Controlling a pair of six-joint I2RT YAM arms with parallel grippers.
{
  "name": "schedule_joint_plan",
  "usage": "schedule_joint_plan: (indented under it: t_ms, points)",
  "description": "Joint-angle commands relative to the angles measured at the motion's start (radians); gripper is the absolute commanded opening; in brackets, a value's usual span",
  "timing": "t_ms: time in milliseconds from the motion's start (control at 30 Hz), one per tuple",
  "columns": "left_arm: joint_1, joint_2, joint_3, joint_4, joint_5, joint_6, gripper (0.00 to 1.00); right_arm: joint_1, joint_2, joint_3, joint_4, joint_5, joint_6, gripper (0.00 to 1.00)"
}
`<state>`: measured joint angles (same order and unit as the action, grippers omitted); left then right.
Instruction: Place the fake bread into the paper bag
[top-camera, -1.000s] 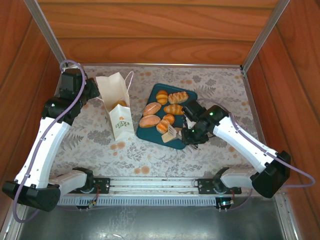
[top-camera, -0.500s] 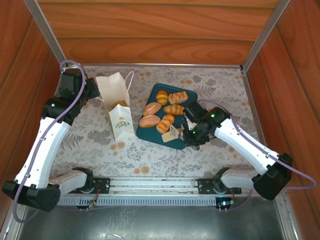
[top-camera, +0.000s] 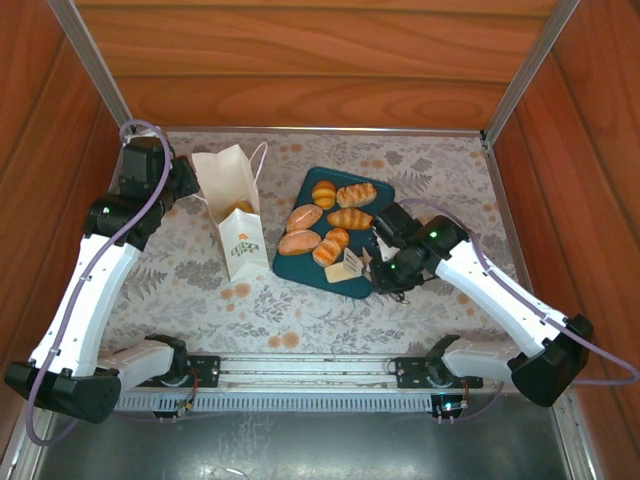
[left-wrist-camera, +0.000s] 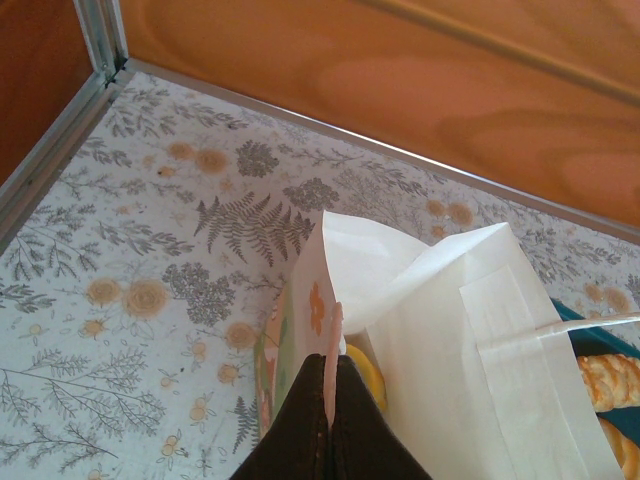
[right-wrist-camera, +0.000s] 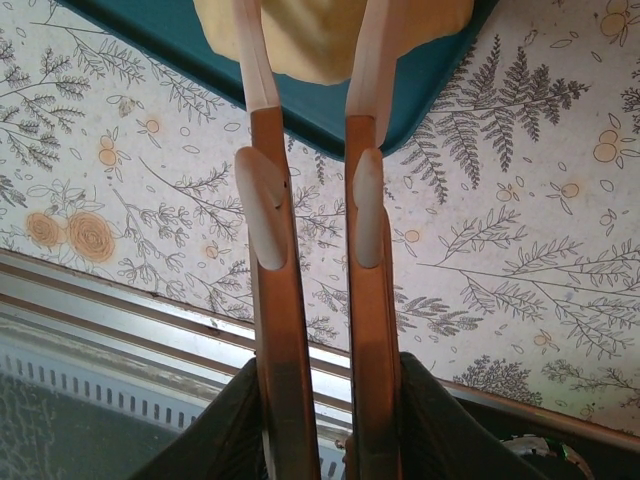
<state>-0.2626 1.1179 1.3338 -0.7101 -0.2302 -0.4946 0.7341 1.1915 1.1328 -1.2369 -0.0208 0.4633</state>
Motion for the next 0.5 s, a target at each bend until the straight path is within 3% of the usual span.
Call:
schedule_joint_plan:
  t_ms: [0,467]
  points:
    - [0.003,-0.007,0.004,0.017,0.006,-0.003,0.0,0.008,-0.025,0.047,-0.028,0.034,0.012,0.0]
    - [0.003,-0.001,0.005,0.017,0.008,-0.006,0.0,0.001,-0.028,0.094,0.024,0.069,0.035,0.0]
